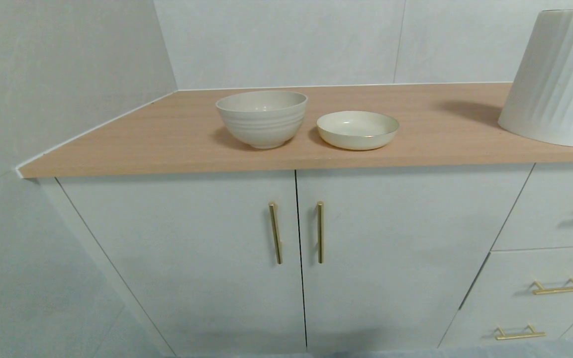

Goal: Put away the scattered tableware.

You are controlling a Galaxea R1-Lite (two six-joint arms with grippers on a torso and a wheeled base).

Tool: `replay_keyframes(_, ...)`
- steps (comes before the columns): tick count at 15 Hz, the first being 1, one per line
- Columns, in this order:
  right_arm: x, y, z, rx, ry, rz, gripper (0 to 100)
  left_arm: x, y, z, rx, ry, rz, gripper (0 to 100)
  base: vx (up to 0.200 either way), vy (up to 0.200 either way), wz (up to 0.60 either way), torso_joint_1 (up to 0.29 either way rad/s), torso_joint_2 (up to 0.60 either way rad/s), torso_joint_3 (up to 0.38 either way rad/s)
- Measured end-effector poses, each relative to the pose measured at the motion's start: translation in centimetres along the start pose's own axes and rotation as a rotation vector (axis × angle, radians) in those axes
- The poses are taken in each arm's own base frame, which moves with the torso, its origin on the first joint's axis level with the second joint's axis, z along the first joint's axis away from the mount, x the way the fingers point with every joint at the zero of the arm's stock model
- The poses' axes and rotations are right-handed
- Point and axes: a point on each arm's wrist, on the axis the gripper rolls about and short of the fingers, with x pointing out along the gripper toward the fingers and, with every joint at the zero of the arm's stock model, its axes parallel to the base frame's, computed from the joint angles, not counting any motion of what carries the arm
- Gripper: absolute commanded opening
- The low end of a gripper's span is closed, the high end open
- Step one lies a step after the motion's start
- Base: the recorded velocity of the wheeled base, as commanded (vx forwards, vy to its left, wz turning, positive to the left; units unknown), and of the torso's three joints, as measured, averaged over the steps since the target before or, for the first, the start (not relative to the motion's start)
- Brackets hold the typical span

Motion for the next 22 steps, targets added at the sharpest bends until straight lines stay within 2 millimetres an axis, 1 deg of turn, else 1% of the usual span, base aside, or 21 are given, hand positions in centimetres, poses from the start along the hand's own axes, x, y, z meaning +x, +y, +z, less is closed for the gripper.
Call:
replay_keyframes(2, 1.9, -0.3, 1.4, 0.005, 0.065, 0.060, 100, 0.0, 0.0, 0.0, 0.000, 0.000, 0.000, 100, 0.000, 0.000, 0.00, 0.000, 0.00, 0.000)
replay_keyframes(4, 4.3, -0.4, 3.0, 0.007, 0.126, 0.114, 100, 0.0, 0.0, 0.0, 0.000, 0.000, 0.000, 100, 0.000, 0.000, 0.00, 0.000, 0.00, 0.000)
replay_keyframes(7, 8.7, 0.1, 5.5, -0.007, 0.175, 0.205, 100, 0.0, 0.0, 0.0, 0.000, 0.000, 0.000, 100, 0.000, 0.000, 0.00, 0.000, 0.00, 0.000)
replay_keyframes(10, 13.7, 1.3, 7.4, -0.030, 0.142, 0.292, 100, 0.0, 0.0, 0.0, 0.004, 0.000, 0.000, 100, 0.000, 0.000, 0.00, 0.000, 0.00, 0.000)
replay_keyframes(13, 18.8, 2.8, 8.3, -0.055, 0.090, 0.342, 100, 0.0, 0.0, 0.0, 0.002, 0.000, 0.000, 100, 0.000, 0.000, 0.00, 0.000, 0.00, 0.000)
replay_keyframes(15, 21.6, 4.2, 8.9, -0.067, 0.086, 0.364, 100, 0.0, 0.0, 0.0, 0.002, 0.000, 0.000, 100, 0.000, 0.000, 0.00, 0.000, 0.00, 0.000)
replay_keyframes(17, 23.6, 5.6, 9.1, -0.048, 0.140, 0.386, 100, 0.0, 0.0, 0.0, 0.002, 0.001, 0.000, 100, 0.000, 0.000, 0.00, 0.000, 0.00, 0.000)
replay_keyframes(19, 24.9, 6.8, 8.9, 0.004, 0.186, 0.405, 100, 0.0, 0.0, 0.0, 0.002, 0.001, 0.000, 100, 0.000, 0.000, 0.00, 0.000, 0.00, 0.000)
replay_keyframes(22, 26.4, 7.5, 8.5, 0.053, 0.214, 0.402, 100, 0.0, 0.0, 0.0, 0.002, 0.001, 0.000, 100, 0.000, 0.000, 0.00, 0.000, 0.00, 0.000)
